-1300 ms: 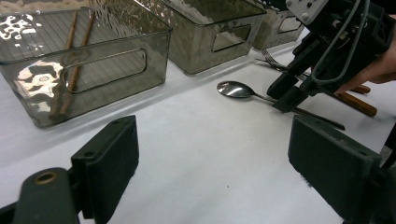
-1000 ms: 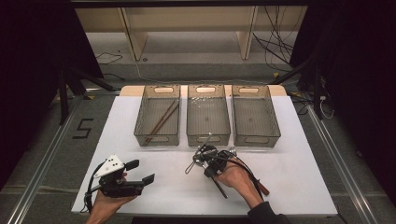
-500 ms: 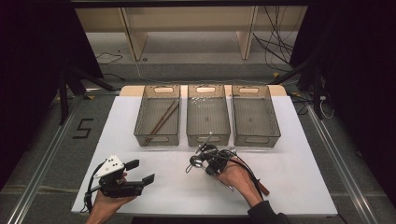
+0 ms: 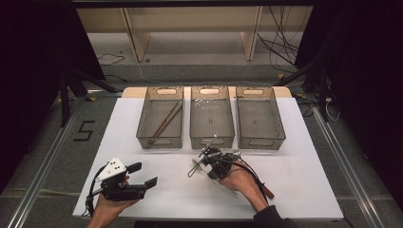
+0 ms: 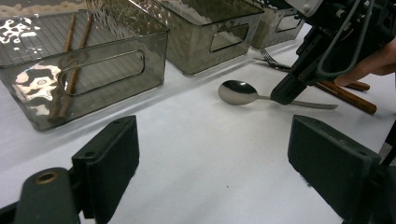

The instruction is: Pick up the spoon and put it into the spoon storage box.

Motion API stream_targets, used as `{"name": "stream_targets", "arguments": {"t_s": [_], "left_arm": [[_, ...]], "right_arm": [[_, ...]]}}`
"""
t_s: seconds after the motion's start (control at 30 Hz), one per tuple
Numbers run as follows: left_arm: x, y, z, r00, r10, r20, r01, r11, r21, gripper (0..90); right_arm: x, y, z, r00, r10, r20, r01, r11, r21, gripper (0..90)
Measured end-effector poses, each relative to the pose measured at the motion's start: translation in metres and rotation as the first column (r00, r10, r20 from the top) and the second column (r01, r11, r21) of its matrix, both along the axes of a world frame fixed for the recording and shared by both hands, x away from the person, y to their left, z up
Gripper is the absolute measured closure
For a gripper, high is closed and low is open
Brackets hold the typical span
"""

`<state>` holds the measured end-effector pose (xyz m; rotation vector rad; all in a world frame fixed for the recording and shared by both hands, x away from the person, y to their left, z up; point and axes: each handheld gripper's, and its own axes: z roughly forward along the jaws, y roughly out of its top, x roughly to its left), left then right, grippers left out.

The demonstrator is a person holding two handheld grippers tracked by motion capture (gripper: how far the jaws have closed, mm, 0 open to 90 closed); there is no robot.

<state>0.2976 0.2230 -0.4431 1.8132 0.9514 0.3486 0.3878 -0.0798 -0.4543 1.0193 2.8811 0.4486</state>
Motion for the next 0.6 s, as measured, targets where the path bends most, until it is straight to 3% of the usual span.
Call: {"name": "stream_targets", "arguments": {"t_s": [0.17,0.33,0.6], "left_arm": [[0.000,0.000,0.000,1.0000,0.002,-0.001,-0.002,1.0000,-0.001,16.2],[0.000,0.001,0.001,1.0000,0.004,0.008,-0.004,1.0000,-0.002,16.3],[-0.001,0.003,0.001,0.9997,0.010,0.020,-0.010,0.9995,-0.031,16.2]], "right_arm": [[0.000,-0.002,0.005,1.0000,0.008,0.001,-0.008,1.000,0.027,90.0],[0.003,-0.008,0.023,0.9994,-0.005,0.036,0.003,0.997,0.077,90.0],[0.022,-0.022,0.054,0.9915,-0.075,0.107,0.053,0.979,0.196,90.0]]}}
